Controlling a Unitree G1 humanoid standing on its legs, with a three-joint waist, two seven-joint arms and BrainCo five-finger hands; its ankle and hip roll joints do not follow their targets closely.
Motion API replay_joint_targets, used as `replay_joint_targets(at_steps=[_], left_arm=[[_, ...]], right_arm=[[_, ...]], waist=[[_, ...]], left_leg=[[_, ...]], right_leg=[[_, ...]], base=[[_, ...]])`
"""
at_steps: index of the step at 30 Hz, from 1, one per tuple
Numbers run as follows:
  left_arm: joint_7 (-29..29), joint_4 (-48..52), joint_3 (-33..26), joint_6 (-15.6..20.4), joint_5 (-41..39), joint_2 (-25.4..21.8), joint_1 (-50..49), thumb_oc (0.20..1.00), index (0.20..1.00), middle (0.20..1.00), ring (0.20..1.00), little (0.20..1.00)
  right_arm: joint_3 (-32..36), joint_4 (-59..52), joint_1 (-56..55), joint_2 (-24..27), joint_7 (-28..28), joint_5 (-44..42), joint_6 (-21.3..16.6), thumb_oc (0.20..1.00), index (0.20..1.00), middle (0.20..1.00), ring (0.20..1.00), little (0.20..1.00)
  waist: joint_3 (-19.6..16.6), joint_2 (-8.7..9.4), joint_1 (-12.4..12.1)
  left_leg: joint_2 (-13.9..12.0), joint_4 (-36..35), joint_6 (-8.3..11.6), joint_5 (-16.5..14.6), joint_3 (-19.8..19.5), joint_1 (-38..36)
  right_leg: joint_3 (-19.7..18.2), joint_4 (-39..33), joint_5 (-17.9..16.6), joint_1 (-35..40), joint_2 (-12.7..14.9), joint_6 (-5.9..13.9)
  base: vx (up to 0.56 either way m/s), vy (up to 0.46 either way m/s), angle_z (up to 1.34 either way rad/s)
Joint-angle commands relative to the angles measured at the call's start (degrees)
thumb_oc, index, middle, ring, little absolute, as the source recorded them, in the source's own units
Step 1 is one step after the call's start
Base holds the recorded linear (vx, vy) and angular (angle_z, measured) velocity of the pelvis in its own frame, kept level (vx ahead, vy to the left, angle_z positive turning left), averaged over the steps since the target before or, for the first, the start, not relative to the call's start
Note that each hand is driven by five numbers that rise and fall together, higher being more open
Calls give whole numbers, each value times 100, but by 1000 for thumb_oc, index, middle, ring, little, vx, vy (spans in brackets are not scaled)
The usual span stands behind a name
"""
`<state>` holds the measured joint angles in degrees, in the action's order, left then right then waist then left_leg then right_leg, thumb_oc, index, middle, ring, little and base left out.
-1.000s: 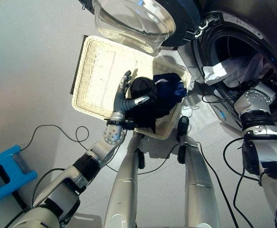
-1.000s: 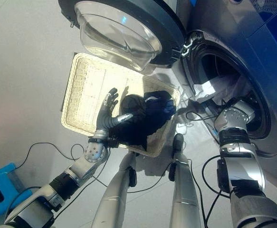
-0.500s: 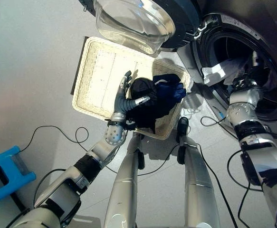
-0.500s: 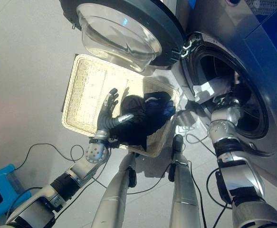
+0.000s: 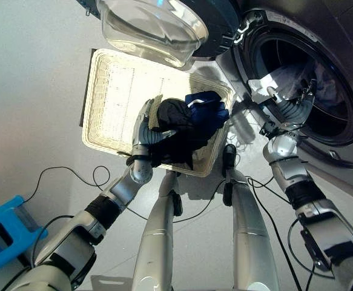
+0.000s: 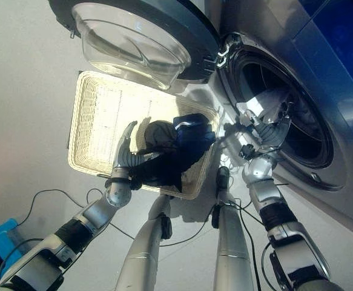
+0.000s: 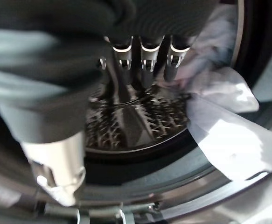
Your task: Put the clothes into the washing machine.
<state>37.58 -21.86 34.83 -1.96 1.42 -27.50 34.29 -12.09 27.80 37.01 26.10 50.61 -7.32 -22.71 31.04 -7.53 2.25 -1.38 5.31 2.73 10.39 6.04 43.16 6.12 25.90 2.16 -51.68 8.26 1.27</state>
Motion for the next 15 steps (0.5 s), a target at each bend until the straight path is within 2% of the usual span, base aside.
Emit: replay_joint_targets(at_steps=[1,2,3,6,11,13,15], left_arm=[[-94,-192,55,-562,580,231,-59,1000,1000,1000,1000,1000],[-185,-359,109,-766,578,302,-3,1000,1000,1000,1000,1000],[-185,-359,109,-766,578,302,-3,1000,1000,1000,1000,1000],[-200,-725,196,-1125,644,486,198,1000,1000,1000,1000,1000],[-378,-1294,229,-1237,409,843,508,1000,1000,1000,1000,1000],[-575,-1842,233,-1505,365,1139,760,1000,1000,1000,1000,1000],[-596,-1994,229,-1536,329,1196,833,1000,1000,1000,1000,1000]], right_arm=[[-145,-643,-21,127,309,779,-6,1000,1000,1000,1000,1000],[-244,-725,-48,76,300,781,-40,1000,1000,1000,1000,1000],[-244,-725,-48,76,300,781,-40,1000,1000,1000,1000,1000],[-377,-814,-88,-67,166,641,-126,1000,1000,1000,1000,1000],[-503,-797,-64,-242,124,454,-221,1000,1000,1000,1000,1000],[-566,-728,28,-368,152,423,-305,1000,1000,1000,1000,1000],[-577,-705,55,-394,146,429,-338,1000,1000,1000,1000,1000]], waist=[[-125,-253,110],[-125,-219,144],[-125,-219,144],[-125,-125,224],[-125,8,327],[-125,104,397],[-125,126,408]], left_leg=[[422,557,-179,-554,540,-68],[398,554,-182,-546,580,-53],[398,554,-182,-546,580,-53],[360,573,-178,-529,648,-3],[311,586,-169,-512,719,26],[276,578,-169,-492,769,43],[270,580,-170,-488,780,51]], right_leg=[[316,-638,-487,370,-421,261],[298,-637,-495,351,-439,268],[298,-637,-495,351,-439,268],[244,-652,-523,315,-486,271],[190,-677,-575,301,-540,277],[161,-706,-612,296,-577,278],[153,-710,-623,290,-586,279]], base=[[-3,34,0],[0,0,0],[-3,34,-2],[-3,14,-2],[-5,7,-5],[-5,1,-2],[-4,-6,-9]])
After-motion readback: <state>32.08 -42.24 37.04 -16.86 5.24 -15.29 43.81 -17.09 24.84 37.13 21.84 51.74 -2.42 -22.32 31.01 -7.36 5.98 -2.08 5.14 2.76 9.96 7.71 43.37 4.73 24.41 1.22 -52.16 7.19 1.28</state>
